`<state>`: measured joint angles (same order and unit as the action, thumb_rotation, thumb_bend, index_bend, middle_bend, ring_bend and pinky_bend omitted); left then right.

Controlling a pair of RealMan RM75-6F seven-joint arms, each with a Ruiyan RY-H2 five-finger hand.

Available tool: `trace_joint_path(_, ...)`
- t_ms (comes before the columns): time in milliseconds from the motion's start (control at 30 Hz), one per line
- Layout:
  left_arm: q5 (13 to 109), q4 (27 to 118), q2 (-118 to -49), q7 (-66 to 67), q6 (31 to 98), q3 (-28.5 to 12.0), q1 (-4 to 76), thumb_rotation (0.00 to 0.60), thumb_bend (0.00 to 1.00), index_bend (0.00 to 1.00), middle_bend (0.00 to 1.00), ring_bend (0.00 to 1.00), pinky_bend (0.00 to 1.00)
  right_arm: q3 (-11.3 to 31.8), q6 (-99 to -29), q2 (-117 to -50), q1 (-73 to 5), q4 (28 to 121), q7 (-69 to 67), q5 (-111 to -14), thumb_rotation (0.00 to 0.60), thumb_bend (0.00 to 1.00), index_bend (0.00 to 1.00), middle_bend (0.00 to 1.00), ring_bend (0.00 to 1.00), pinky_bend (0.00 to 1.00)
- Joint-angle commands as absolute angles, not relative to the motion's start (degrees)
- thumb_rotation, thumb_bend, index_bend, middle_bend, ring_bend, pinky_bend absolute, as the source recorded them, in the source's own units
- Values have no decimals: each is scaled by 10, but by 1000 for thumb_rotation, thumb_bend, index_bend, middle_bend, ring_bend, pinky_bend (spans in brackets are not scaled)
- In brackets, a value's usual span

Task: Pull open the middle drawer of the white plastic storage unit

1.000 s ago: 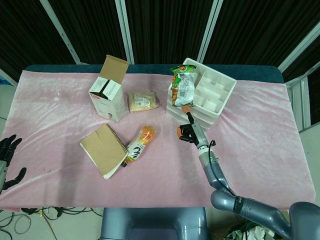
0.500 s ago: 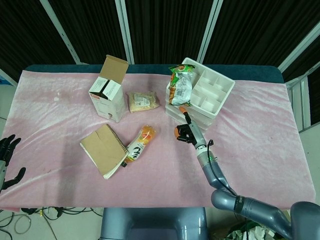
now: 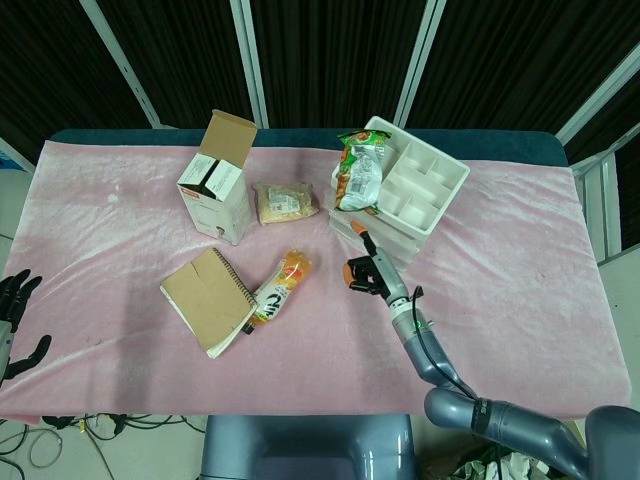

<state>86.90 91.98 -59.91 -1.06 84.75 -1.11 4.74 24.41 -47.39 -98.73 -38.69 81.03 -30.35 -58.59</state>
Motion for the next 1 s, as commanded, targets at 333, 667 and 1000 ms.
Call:
trace_joint_path(333, 867, 921, -598, -9, 846, -11, 48, 600, 355, 72, 15, 0, 0, 232, -483, -986, -379, 836, -304, -602, 600, 528, 0, 795, 839, 870)
trace_joint_path(667, 865, 923, -598, -8, 844, -12, 48, 600, 355, 72, 16, 0, 0, 215, -493, -987, -372, 856, -298, -621, 600, 528, 0, 795, 839, 869)
trace_joint_path(1000, 860, 926, -597, -5, 841, -13, 48, 600, 355, 72, 16, 0, 0, 201, -506, -990, -365, 875, -295, -642, 600, 529, 0, 795, 839, 869)
